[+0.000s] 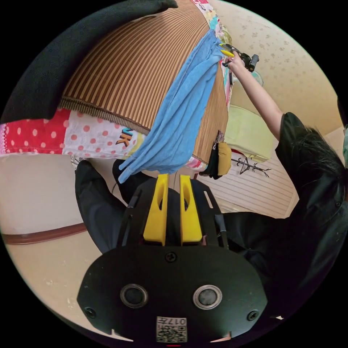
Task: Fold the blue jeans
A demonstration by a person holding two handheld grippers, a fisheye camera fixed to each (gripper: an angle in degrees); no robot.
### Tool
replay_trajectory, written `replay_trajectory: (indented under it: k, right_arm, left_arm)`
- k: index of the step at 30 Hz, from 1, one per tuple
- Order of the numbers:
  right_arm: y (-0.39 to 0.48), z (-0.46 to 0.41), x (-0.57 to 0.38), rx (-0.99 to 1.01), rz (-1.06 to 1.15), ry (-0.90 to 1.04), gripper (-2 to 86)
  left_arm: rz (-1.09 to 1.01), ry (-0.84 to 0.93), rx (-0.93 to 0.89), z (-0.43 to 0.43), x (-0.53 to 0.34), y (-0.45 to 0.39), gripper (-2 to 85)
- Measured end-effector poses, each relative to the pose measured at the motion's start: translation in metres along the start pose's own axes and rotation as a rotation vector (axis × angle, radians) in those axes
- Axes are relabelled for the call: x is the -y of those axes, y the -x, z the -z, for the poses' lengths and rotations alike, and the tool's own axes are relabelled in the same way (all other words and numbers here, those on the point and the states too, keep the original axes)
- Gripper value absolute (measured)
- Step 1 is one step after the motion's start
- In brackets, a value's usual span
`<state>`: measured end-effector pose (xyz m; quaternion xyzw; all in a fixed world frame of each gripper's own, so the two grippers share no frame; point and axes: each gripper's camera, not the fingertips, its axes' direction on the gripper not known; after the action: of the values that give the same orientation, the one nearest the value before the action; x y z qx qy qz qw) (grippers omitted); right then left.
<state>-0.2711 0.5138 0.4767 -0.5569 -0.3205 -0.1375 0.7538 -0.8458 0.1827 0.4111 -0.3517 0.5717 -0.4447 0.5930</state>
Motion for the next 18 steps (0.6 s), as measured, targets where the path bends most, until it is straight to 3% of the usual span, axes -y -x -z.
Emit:
replay_trajectory:
  k: [5,8,18]
  right_arm:
    - [-0.032,-0.052,0.036,0.026,-0.157,0.046,8.9]
    - [-0.041,-0.066,0.041,0.049,-0.138,0.053,8.0]
    - [-0.075,-0.026,0.053,0.202,-0.118,-0.008,1.1]
  left_arm:
    - [0.06,-0.039,-0.039,0.002,-0.001,-0.002,5.4]
    - [0.082,-0.062,-0.074,-0.001,0.003,-0.007,5.3]
    - [0.052,-0.035,-0.153,-0.02,0.023,-0.042,5.2]
